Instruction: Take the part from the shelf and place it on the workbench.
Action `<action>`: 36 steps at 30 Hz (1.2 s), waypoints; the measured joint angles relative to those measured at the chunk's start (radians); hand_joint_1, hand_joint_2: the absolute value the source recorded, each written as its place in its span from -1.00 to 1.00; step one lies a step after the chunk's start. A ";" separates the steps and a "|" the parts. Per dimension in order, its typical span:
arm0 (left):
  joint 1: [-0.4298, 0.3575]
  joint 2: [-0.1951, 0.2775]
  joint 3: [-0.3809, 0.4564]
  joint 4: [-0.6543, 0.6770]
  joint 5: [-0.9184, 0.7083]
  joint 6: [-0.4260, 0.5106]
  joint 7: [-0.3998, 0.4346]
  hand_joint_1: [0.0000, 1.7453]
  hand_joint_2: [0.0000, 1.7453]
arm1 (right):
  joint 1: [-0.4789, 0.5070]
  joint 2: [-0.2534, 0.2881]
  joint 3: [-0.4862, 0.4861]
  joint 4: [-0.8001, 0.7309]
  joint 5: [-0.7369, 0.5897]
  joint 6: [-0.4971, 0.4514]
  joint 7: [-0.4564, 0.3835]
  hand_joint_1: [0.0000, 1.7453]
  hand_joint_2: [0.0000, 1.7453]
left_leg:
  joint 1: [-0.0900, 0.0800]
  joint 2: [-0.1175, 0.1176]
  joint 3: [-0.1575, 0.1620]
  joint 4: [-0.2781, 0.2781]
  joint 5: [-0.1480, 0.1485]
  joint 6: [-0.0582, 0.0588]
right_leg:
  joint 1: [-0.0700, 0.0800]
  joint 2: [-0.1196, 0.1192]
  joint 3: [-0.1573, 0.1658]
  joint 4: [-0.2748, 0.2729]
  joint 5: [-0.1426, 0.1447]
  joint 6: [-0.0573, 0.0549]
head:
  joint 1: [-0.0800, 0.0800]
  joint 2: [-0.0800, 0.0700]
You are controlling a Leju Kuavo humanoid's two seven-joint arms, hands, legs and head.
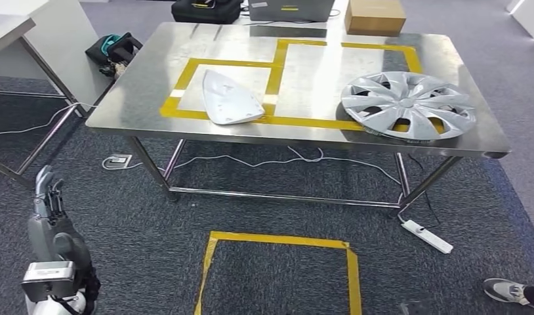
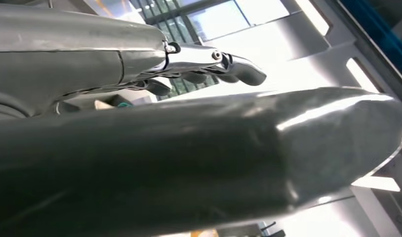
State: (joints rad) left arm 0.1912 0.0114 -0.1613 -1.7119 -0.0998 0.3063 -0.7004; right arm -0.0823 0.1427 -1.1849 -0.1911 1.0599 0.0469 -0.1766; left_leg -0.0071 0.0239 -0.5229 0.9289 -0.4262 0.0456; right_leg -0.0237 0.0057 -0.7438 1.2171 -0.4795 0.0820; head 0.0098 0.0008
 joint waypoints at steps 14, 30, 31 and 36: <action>-0.003 -0.009 0.038 0.092 0.003 -0.026 0.004 -1.00 -1.00 | -0.004 0.001 0.000 0.001 0.007 0.000 0.004 -1.00 -1.00 | 0.011 -0.006 -0.092 0.214 -0.136 -0.073 | -0.001 0.006 0.141 -0.202 0.056 -0.058 | -0.010 0.000; -0.034 -0.028 0.100 0.255 -0.022 -0.044 0.055 -1.00 -1.00 | 0.002 -0.007 0.002 0.001 0.013 0.000 0.009 -1.00 -1.00 | 0.004 -0.017 -0.008 0.043 -0.033 -0.020 | 0.013 0.011 0.006 -0.008 -0.025 -0.013 | 0.004 0.000; -0.035 -0.028 0.104 0.270 -0.025 -0.043 0.062 -1.00 -1.00 | 0.002 -0.008 0.003 0.001 0.014 0.000 0.009 -1.00 -1.00 | 0.003 -0.005 -0.010 0.043 -0.032 -0.018 | 0.013 0.005 -0.013 0.048 -0.049 -0.012 | 0.004 0.000; -0.084 -0.031 0.135 0.426 -0.012 -0.051 0.113 -1.00 -1.00 | 0.001 -0.012 0.004 0.001 0.024 0.000 0.016 -1.00 -1.00 | -0.002 0.044 -0.009 0.047 -0.034 -0.026 | 0.016 -0.045 0.138 -0.149 0.023 -0.020 | 0.005 0.000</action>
State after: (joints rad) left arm 0.1067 -0.0197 -0.0265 -1.2855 -0.1117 0.2553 -0.5870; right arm -0.0813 0.1309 -1.1813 -0.1904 1.0840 0.0472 -0.1609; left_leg -0.0093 0.0680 -0.5316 0.9758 -0.4605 0.0194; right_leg -0.0076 -0.0392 -0.6058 1.0683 -0.4569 0.0618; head 0.0144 0.0008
